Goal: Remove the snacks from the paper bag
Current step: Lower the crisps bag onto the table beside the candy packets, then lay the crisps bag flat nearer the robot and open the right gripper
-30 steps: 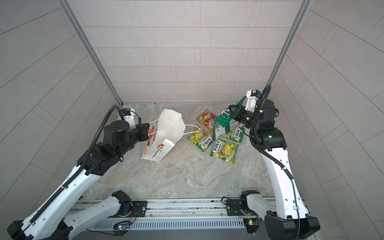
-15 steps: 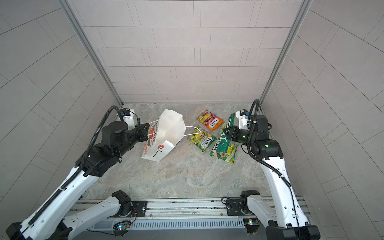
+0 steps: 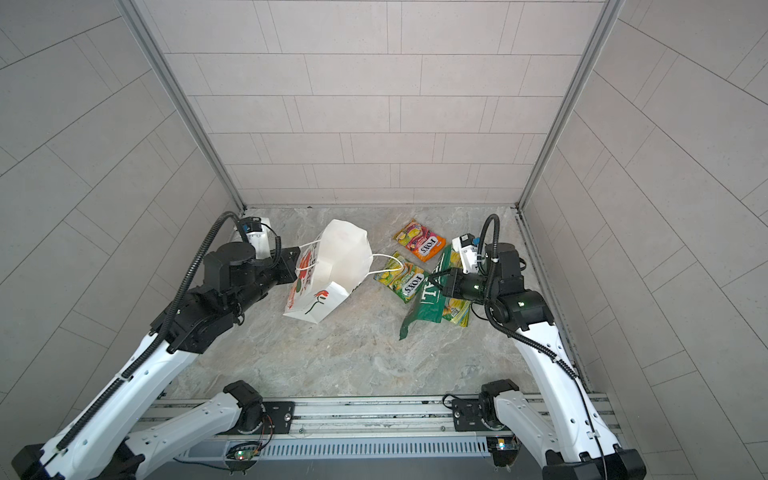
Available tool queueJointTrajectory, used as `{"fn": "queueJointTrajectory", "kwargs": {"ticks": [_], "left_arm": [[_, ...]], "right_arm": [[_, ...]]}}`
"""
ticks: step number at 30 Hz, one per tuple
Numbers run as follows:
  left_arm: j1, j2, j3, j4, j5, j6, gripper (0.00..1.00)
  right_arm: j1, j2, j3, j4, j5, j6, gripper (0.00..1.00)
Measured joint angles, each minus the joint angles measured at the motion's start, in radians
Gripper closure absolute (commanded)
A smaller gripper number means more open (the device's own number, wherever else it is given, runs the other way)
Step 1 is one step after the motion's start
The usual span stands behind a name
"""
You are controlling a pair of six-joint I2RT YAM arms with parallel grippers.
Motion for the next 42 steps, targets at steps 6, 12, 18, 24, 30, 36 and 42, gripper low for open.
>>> {"fn": "queueJointTrajectory", "kwargs": {"ticks": [6, 12, 18, 24, 30, 36, 42], "left_arm": [[0.0, 0.0, 0.0, 0.0, 0.003, 0.0, 1.0], [0.0, 0.0, 0.0, 0.0, 0.004, 0.0, 1.0], [0.0, -0.003, 0.0, -0.001, 0.003, 0.0, 1.0], [0.0, -0.011, 0.0, -0.003, 0.002, 0.0, 1.0], [0.0, -0.014, 0.0, -0.006, -0.001, 0.0, 1.0], [0.0, -0.014, 0.0, -0.006, -0.001, 0.0, 1.0], [0.0, -0.013, 0.0, -0.006, -0.001, 0.0, 1.0]], "right_arm": [[0.093, 0.0, -0.097, 0.191, 0.006, 0.12, 1.0], [0.21, 0.035, -0.14, 0.341, 0.057, 0.197, 1.0], [0.307, 0.092, -0.166, 0.465, 0.109, 0.253, 1.0], [0.35, 0.156, -0.22, 0.664, 0.121, 0.338, 1.0], [0.37, 0.251, -0.257, 0.826, 0.119, 0.407, 1.0], [0.378, 0.284, -0.264, 0.9, 0.106, 0.435, 1.0], [0.382, 0.307, -0.298, 1.005, 0.075, 0.473, 1.0]]}}
